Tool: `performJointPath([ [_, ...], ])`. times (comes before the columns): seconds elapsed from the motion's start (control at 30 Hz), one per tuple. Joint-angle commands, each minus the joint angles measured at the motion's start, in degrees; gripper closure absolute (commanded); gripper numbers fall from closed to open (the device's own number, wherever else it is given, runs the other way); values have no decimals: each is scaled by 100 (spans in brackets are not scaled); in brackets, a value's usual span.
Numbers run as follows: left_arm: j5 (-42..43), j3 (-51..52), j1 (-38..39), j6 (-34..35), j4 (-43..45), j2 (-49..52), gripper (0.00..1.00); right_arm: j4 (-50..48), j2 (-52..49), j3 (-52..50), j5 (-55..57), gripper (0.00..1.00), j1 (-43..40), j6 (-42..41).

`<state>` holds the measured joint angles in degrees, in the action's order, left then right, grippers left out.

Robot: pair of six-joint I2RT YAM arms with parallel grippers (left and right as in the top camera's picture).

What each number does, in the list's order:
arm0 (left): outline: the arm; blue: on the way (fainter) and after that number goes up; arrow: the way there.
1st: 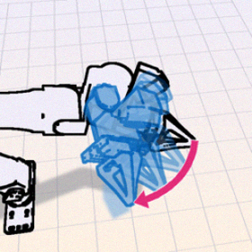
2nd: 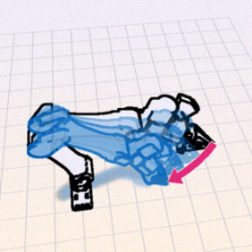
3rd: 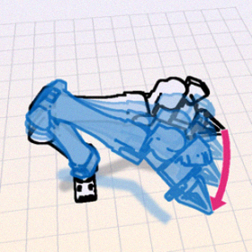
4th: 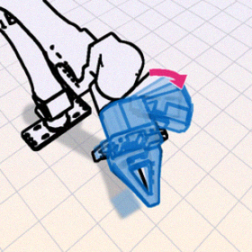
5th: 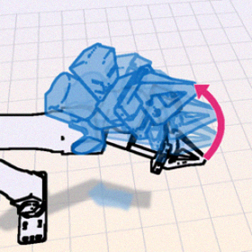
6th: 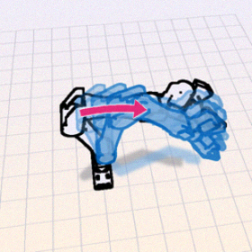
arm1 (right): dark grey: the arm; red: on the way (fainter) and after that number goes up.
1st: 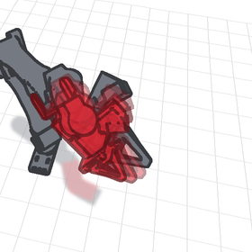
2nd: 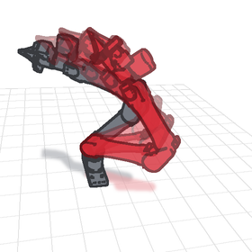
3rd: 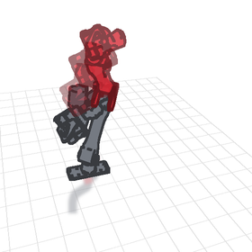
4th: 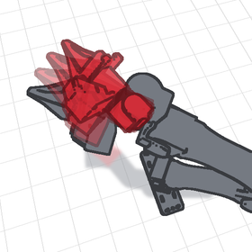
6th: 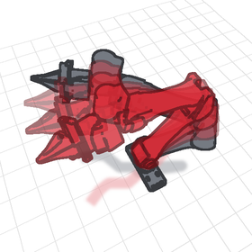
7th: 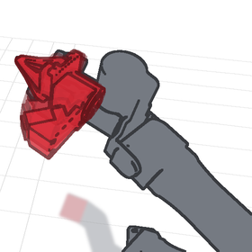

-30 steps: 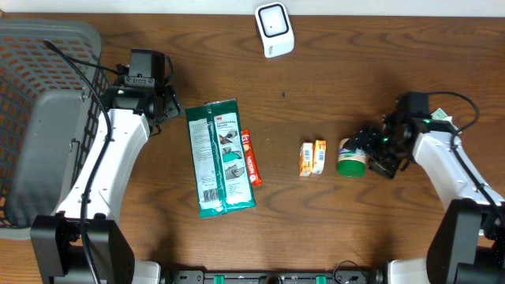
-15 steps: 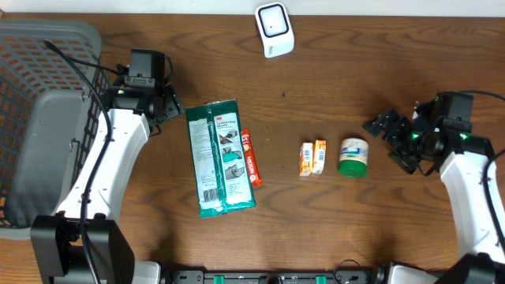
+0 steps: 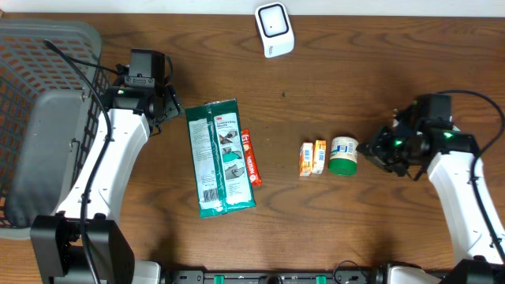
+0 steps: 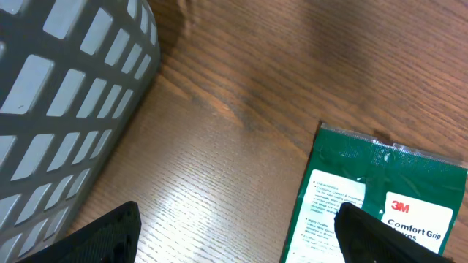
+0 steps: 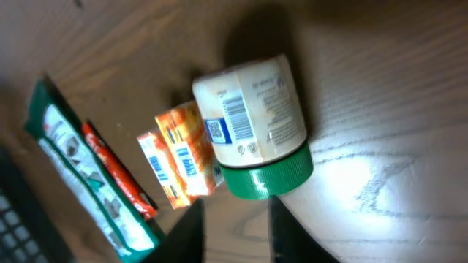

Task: Scan the item barcode

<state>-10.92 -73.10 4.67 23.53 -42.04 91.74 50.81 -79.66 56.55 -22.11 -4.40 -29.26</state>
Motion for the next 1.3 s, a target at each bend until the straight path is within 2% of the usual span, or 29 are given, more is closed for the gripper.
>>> performJointPath([
  [0.0,-118,-26,2,-59,-15,-2,15,111,15,70,424,83,426,11],
  [0.1,-118,-26,2,-59,-15,-2,15,286,15,68,529,99,798,-299],
  [0.27,-118,-26,2,-59,-15,-2,15,358,15,-105,638,99,1244,-1110],
  [0.37,-118,-26,2,-59,-15,-2,15,85,15,-485,1233,99,1462,-1508],
  [0.57,-118,-26,2,-59,-15,-2,15,-1657,15,-1412,1602,99,1764,-1217],
  [0.67,-118,-26,2,-59,-15,-2,15,-2188,15,-1659,1934,99,1882,-1161],
  [0.87,-118,-26,2,-59,-15,-2,15,-1921,15,-1725,2883,99,1939,-1021],
  [1.03,-118,-26,2,-59,-15,-2,15,-1545,17,-1725,3567,99,1939,-505],
  [1.13,-118,-26,2,-59,-15,-2,15,-1530,17,-1725,3963,99,1939,-107],
  [1.27,-118,-26,2,-59,-15,-2,15,-1633,15,-1725,4535,99,1939,-44],
])
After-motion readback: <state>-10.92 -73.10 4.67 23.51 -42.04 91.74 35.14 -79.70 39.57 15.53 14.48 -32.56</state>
